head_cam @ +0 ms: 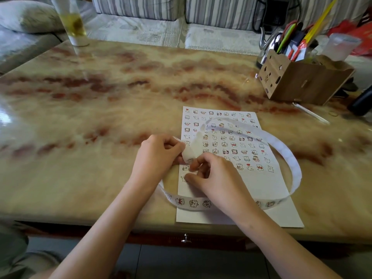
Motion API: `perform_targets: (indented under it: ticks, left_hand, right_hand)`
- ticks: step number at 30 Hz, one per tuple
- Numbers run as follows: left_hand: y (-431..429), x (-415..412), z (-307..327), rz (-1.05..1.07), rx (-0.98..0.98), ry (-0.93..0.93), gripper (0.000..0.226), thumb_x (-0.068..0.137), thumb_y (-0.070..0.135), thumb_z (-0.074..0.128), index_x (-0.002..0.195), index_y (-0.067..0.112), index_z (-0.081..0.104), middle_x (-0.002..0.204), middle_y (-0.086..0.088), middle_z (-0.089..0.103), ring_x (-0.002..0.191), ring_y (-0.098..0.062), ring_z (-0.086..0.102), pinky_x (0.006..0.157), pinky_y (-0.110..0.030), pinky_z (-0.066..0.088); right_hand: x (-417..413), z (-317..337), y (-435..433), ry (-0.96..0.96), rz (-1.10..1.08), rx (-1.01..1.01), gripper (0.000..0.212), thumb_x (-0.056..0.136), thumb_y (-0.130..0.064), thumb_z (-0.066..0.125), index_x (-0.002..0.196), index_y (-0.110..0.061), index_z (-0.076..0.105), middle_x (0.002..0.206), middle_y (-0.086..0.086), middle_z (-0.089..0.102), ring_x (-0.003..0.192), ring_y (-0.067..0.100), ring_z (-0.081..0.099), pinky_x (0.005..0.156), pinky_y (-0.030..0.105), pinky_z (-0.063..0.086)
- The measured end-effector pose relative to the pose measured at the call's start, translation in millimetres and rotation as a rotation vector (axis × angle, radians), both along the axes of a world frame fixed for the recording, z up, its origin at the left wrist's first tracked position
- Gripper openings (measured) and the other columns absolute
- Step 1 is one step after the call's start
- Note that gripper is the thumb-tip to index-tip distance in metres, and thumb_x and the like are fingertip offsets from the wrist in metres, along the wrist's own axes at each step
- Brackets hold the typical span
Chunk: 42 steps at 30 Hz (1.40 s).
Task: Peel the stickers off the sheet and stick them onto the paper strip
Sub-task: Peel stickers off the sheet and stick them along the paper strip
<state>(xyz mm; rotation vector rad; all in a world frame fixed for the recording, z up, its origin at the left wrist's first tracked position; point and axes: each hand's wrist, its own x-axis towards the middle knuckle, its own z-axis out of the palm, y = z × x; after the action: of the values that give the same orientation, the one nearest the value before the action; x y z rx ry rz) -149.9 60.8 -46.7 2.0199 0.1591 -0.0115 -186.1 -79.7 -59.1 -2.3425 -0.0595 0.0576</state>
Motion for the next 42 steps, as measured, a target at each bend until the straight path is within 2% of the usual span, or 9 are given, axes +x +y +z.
perform_targets:
  ticks: [4, 8, 17, 20, 23, 25, 29, 36, 42]
  left_hand:
    - [0, 0, 0, 0.016, 0.046, -0.017, 0.021, 0.084, 0.019, 0.066, 0.063, 0.023, 0.066, 0.058, 0.009, 0.07, 0.059, 0.002, 0.067, 0.07, -0.025, 0.053]
    - [-1, 0, 0, 0.014, 0.055, -0.008, 0.02, 0.084, 0.021, 0.065, 0.065, 0.023, 0.066, 0.061, 0.006, 0.072, 0.066, -0.005, 0.07, 0.061, -0.027, 0.052]
    - [-1, 1, -2, 0.022, 0.039, -0.02, 0.019, 0.085, 0.021, 0.066, 0.065, 0.021, 0.067, 0.06, 0.007, 0.071, 0.062, -0.003, 0.069, 0.066, -0.026, 0.051]
    - [-1, 1, -1, 0.028, -0.018, -0.028, 0.018, 0.086, 0.017, 0.065, 0.069, 0.018, 0.068, 0.06, 0.005, 0.071, 0.055, -0.003, 0.068, 0.061, -0.019, 0.052]
    - [-2, 0, 2, 0.039, -0.123, -0.032, 0.014, 0.088, 0.014, 0.064, 0.076, 0.011, 0.07, 0.065, -0.002, 0.073, 0.058, -0.01, 0.071, 0.05, -0.015, 0.049]
    - [-3, -1, 5, 0.032, -0.185, -0.037, 0.012, 0.089, 0.014, 0.064, 0.082, 0.008, 0.069, 0.068, -0.005, 0.073, 0.058, -0.008, 0.07, 0.048, -0.013, 0.047]
    - [-6, -2, 7, 0.016, -0.285, -0.049, 0.012, 0.089, 0.012, 0.066, 0.086, 0.002, 0.07, 0.068, -0.008, 0.073, 0.055, -0.009, 0.069, 0.052, -0.015, 0.052]
    - [-6, -1, 9, -0.03, -0.35, -0.009, 0.018, 0.09, 0.017, 0.064, 0.09, -0.001, 0.069, 0.065, -0.003, 0.069, 0.057, -0.011, 0.068, 0.059, -0.021, 0.058]
    - [-4, -3, 14, -0.092, -0.355, 0.019, 0.014, 0.081, 0.007, 0.074, 0.093, 0.008, 0.067, 0.065, 0.001, 0.073, 0.059, -0.006, 0.069, 0.058, -0.014, 0.053]
  right_hand:
    - [2, 0, -1, -0.006, -0.011, -0.001, 0.014, 0.08, -0.03, 0.07, 0.082, -0.024, 0.057, 0.065, -0.009, 0.058, 0.065, 0.008, 0.054, 0.063, 0.029, 0.042]
    - [1, 4, 3, 0.011, 0.007, -0.028, 0.028, 0.075, -0.039, 0.076, 0.081, -0.023, 0.053, 0.066, -0.011, 0.056, 0.068, 0.009, 0.056, 0.062, 0.028, 0.04]
    - [4, 2, -2, 0.021, 0.025, -0.004, 0.018, 0.081, -0.027, 0.07, 0.083, -0.024, 0.052, 0.065, -0.009, 0.055, 0.063, 0.009, 0.052, 0.061, 0.027, 0.039]
    - [6, 4, -7, 0.029, 0.018, 0.141, 0.011, 0.085, -0.023, 0.067, 0.087, -0.024, 0.056, 0.072, -0.003, 0.062, 0.061, 0.012, 0.056, 0.058, 0.026, 0.043]
    - [9, 10, -13, -0.14, -0.015, 0.184, 0.01, 0.084, -0.025, 0.07, 0.088, -0.024, 0.062, 0.082, -0.008, 0.065, 0.064, 0.004, 0.054, 0.06, 0.015, 0.042]
    - [11, 12, -14, -0.252, -0.005, 0.15, 0.011, 0.084, -0.023, 0.072, 0.091, -0.026, 0.065, 0.088, -0.015, 0.065, 0.074, 0.004, 0.057, 0.066, 0.017, 0.045]
    - [15, 7, -13, -0.332, 0.008, 0.202, 0.009, 0.084, -0.016, 0.072, 0.089, -0.023, 0.07, 0.081, -0.012, 0.069, 0.073, 0.007, 0.062, 0.067, 0.026, 0.052]
    - [15, 8, -16, -0.307, -0.012, 0.302, 0.012, 0.081, -0.01, 0.074, 0.089, -0.019, 0.074, 0.077, -0.01, 0.071, 0.069, 0.0, 0.062, 0.066, 0.008, 0.044]
    - [13, 11, -17, -0.302, -0.006, 0.353, 0.013, 0.081, -0.008, 0.074, 0.084, -0.021, 0.072, 0.074, -0.011, 0.07, 0.071, 0.005, 0.066, 0.069, 0.018, 0.053]
